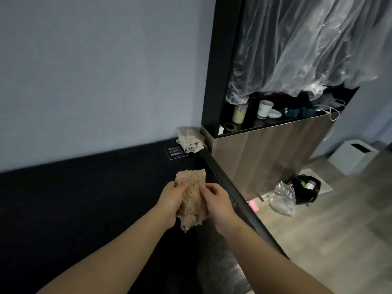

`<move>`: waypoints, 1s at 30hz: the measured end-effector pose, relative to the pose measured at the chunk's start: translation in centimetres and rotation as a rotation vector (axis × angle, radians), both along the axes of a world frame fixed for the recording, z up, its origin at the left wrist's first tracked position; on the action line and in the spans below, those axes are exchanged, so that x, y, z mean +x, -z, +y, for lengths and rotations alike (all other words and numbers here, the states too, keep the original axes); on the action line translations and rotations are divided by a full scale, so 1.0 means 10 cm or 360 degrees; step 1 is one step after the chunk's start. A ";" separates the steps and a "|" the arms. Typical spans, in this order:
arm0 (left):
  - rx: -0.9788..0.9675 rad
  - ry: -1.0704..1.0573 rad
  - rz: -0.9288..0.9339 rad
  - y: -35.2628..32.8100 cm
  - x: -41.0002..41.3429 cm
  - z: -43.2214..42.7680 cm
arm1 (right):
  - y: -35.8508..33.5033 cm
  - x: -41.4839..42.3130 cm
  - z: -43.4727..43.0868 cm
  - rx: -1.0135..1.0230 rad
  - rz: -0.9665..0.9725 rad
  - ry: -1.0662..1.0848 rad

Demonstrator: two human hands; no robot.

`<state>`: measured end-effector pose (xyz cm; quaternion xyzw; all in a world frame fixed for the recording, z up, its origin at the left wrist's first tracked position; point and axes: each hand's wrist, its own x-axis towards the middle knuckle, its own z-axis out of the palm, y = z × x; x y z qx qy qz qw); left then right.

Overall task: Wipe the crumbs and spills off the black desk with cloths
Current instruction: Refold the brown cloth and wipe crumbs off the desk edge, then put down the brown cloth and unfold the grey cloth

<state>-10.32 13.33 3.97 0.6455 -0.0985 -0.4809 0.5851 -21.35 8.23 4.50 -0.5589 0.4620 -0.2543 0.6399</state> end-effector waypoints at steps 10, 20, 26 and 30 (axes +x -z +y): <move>0.0032 -0.0375 -0.0008 0.23 0.53 -1.34 | 0.26 0.62 -1.89 -0.0192 0.0340 -0.0296; 0.0302 -0.0817 -0.0192 0.36 1.11 -2.25 | 0.29 1.43 -2.99 -0.0571 0.0668 -0.0945; 0.0492 -0.0835 -0.0310 0.55 1.48 -2.38 | 0.51 1.89 -3.12 -0.0677 0.0972 -0.1303; 0.0518 -0.0752 -0.0325 0.62 1.59 -2.43 | 0.67 1.98 -3.14 -0.0591 0.1072 -0.1275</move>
